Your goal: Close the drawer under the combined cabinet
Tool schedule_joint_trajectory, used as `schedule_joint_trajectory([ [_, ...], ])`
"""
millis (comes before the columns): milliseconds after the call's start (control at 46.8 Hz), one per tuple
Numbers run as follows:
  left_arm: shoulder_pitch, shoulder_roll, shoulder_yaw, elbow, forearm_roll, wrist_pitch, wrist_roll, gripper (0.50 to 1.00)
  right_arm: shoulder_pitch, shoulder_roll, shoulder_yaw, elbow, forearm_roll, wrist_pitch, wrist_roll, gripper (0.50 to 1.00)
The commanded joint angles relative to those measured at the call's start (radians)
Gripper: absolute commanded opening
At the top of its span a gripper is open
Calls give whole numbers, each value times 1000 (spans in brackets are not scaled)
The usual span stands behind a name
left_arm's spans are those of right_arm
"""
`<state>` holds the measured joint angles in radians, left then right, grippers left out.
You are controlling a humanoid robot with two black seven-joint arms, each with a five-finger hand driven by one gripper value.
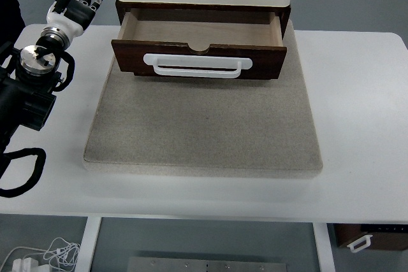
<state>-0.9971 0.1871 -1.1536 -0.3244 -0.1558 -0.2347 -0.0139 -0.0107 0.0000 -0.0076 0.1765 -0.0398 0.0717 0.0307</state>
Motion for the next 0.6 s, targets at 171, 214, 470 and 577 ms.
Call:
schedule_joint_trajectory([
  [171, 0, 0, 0, 1, -4, 0, 0, 999, 0, 0, 0, 0, 0, 0, 0, 952],
  [214, 0, 0, 0, 1, -4, 0, 0, 999, 0, 0, 0, 0, 1, 0, 0, 952],
  [470, -2, 2, 0, 1, -2, 0, 2, 999, 0, 0, 0, 0, 1, 0, 0, 952],
  [577, -5, 3, 0, 5, -2, 0, 2, 999, 0, 0, 0, 0, 0, 0, 0, 952],
])
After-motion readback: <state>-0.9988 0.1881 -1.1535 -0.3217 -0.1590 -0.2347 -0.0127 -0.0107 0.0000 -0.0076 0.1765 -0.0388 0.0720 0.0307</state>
